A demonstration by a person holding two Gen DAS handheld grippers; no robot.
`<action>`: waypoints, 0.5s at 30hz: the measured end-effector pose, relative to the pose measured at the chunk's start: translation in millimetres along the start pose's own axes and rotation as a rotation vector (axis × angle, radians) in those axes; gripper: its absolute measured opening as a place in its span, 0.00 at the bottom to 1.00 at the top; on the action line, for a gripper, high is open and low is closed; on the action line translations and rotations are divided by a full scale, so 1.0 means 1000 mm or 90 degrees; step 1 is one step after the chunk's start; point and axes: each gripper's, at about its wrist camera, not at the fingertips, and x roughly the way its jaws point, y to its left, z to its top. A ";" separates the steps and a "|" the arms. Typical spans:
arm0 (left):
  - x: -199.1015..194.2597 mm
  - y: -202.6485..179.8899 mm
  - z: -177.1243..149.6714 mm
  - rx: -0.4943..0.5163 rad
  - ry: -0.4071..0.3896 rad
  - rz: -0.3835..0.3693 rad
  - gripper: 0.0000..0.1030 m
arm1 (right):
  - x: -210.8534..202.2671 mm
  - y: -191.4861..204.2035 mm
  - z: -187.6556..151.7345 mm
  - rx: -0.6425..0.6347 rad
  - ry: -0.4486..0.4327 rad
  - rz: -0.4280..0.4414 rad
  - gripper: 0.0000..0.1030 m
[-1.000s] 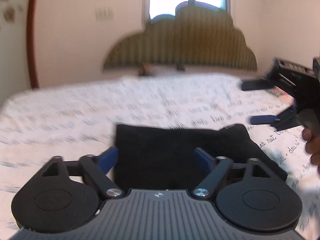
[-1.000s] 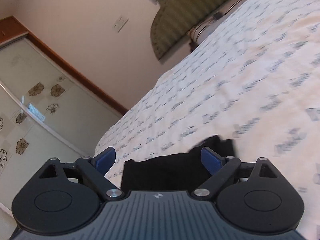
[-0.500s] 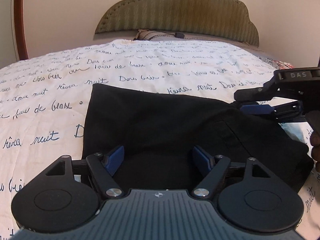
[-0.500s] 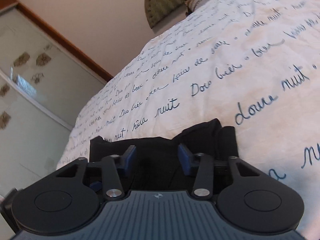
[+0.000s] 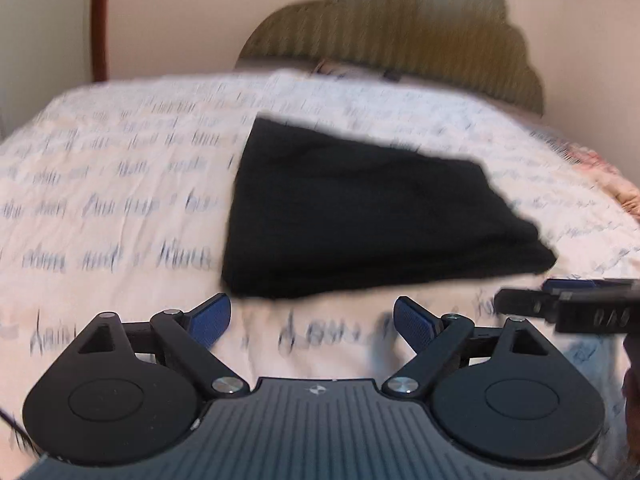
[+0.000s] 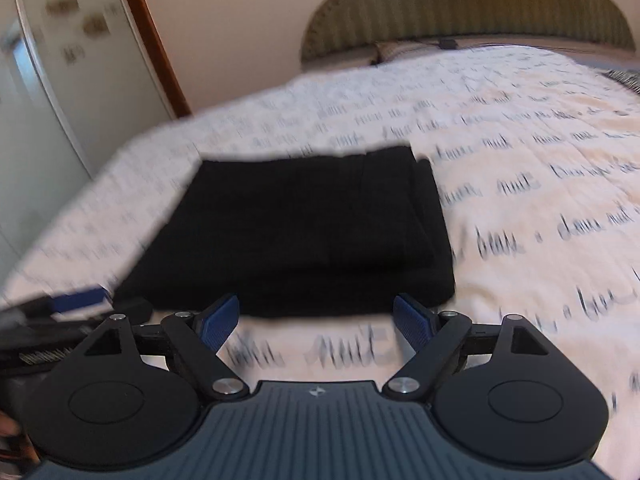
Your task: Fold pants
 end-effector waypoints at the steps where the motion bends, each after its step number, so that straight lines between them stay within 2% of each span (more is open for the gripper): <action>1: 0.000 0.000 -0.005 0.004 -0.004 0.005 0.88 | 0.002 0.005 -0.011 -0.028 -0.015 -0.022 0.83; 2: -0.003 0.000 -0.010 0.015 -0.024 0.010 0.89 | -0.001 0.013 -0.021 -0.066 -0.040 -0.042 0.88; 3: -0.003 -0.001 -0.012 0.024 -0.030 0.019 0.91 | 0.000 0.018 -0.027 -0.090 -0.041 -0.051 0.96; 6: 0.003 0.001 -0.014 0.016 -0.027 0.023 0.96 | 0.003 0.021 -0.025 -0.087 -0.034 -0.061 1.00; 8: 0.006 -0.001 -0.013 0.025 -0.020 0.024 0.99 | 0.005 0.021 -0.026 -0.080 -0.039 -0.063 1.00; 15: 0.005 -0.004 -0.014 0.033 -0.021 0.037 1.00 | 0.002 0.027 -0.029 -0.087 -0.045 -0.082 1.00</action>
